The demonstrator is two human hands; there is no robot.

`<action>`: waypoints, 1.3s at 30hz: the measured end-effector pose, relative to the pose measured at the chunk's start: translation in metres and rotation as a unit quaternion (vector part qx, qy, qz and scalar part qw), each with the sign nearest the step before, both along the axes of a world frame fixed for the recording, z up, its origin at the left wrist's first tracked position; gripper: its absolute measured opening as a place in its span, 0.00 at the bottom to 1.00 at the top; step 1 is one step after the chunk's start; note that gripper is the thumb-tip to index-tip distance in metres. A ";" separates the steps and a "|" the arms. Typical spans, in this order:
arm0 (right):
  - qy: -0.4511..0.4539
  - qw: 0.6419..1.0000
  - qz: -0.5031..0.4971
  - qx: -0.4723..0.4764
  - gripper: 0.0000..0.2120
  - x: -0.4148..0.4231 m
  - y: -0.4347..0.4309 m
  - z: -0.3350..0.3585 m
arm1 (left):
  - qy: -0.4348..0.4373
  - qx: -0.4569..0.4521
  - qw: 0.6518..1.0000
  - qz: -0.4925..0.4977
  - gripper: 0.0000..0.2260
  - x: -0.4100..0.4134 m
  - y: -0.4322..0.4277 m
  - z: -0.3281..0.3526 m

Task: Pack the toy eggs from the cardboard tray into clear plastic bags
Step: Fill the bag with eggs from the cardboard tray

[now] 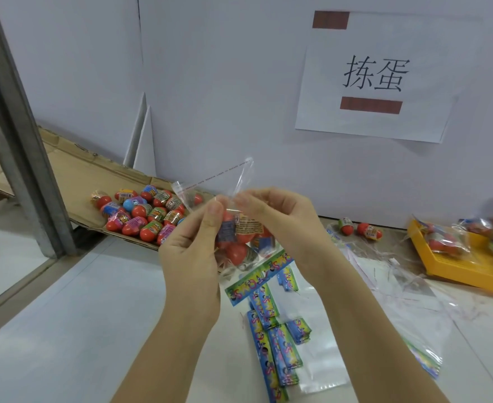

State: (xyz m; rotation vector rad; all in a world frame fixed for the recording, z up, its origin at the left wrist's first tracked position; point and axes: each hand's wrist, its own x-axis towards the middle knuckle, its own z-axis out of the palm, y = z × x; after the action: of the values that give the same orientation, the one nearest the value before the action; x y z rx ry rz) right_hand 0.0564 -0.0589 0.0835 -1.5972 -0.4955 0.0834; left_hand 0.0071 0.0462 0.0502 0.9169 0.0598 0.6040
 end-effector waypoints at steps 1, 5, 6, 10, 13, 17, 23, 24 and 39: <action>0.000 1.000 0.013 -0.012 0.20 0.001 -0.001 0.000 | 0.000 -0.005 1.000 0.004 0.10 0.000 0.000 0.000; -0.005 1.000 0.022 -0.008 0.15 0.002 -0.004 0.000 | 0.006 -0.002 1.000 0.011 0.10 0.002 0.000 -0.003; -0.005 1.000 0.019 -0.001 0.14 0.002 -0.003 0.000 | 0.006 0.001 1.000 0.010 0.10 0.002 0.000 -0.003; -0.015 1.000 0.016 0.011 0.10 0.000 -0.001 -0.001 | 0.000 0.002 1.000 0.004 0.09 0.001 0.000 -0.003; -0.013 1.000 0.004 0.008 0.15 0.001 -0.002 0.000 | -0.001 0.000 1.000 -0.004 0.09 0.001 0.001 -0.001; -0.010 0.997 0.012 0.076 0.07 0.003 -0.009 0.002 | 0.000 -0.008 1.000 -0.013 0.09 0.002 0.002 -0.001; -0.006 0.994 -0.063 0.086 0.05 0.005 -0.008 0.001 | 0.000 0.007 1.000 -0.015 0.13 0.002 -0.001 -0.003; -0.009 0.994 -0.067 0.083 0.04 0.004 -0.007 0.001 | -0.004 0.014 1.000 -0.008 0.13 0.002 -0.001 -0.003; -0.420 0.870 -0.239 -0.098 0.07 -0.008 0.003 0.002 | -0.025 0.108 0.980 0.164 0.12 0.004 0.000 -0.011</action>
State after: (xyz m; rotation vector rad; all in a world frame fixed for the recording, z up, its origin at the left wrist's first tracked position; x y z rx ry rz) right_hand 0.0488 -0.0563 0.0859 -1.8717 -0.7487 -1.0076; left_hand 0.0111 0.0459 0.0391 1.1127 0.1030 0.9528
